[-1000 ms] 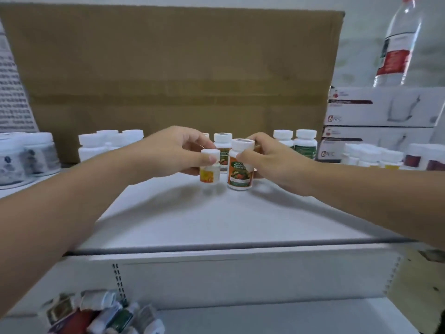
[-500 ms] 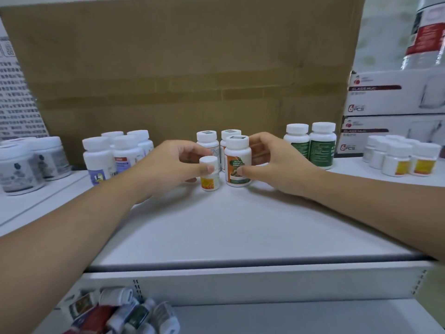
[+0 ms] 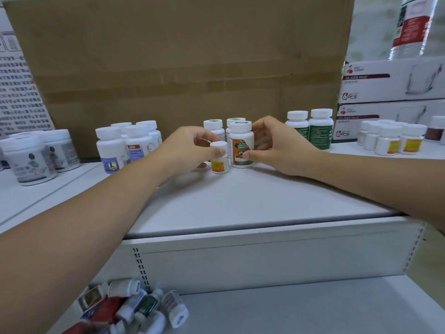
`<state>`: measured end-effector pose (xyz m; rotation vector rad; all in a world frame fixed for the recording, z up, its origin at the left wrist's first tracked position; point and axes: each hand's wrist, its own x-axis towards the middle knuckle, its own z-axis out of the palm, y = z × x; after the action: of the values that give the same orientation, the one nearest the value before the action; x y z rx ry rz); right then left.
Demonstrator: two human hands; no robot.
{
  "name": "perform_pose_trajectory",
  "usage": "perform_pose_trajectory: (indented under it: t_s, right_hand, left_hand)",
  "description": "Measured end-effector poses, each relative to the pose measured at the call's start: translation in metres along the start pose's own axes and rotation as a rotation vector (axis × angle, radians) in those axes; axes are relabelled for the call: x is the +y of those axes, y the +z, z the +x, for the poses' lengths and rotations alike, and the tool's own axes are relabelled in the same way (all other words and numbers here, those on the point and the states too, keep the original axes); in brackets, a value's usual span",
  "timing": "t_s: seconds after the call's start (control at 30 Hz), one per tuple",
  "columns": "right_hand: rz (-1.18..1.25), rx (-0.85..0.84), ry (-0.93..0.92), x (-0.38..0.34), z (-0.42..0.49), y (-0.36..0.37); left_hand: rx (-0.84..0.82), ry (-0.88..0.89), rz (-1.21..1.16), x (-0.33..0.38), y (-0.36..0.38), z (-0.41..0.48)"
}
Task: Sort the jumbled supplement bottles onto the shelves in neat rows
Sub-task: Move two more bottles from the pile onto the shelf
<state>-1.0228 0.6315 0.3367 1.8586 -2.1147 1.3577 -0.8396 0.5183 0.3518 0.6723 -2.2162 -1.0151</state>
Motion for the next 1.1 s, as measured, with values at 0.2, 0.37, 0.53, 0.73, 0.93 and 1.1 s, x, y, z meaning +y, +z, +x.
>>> perform_pose_trajectory:
  t_s: [0.2, 0.37, 0.53, 0.73, 0.93, 1.1]
  right_hand:
    - [-0.157, -0.046, 0.023, -0.005, -0.003, 0.001]
    - [-0.309, -0.185, 0.048, -0.016, -0.018, -0.023]
    - [-0.368, -0.310, 0.083, -0.012, -0.049, -0.062]
    - [-0.420, -0.321, 0.142, 0.017, -0.099, -0.122]
    - [-0.502, -0.306, 0.202, 0.074, -0.135, -0.204]
    - [-0.520, -0.328, 0.208, 0.113, -0.145, -0.251]
  left_hand:
    - [-0.006, 0.017, 0.076, 0.003, -0.002, -0.004]
    - [-0.020, 0.093, 0.166, 0.024, -0.003, -0.011]
    - [-0.077, 0.140, 0.236, 0.062, 0.021, -0.016]
    - [-0.202, 0.221, 0.229, 0.114, 0.096, -0.008]
    - [-0.262, 0.258, 0.199, 0.157, 0.173, 0.012]
    - [-0.261, 0.262, 0.222, 0.180, 0.226, 0.030]
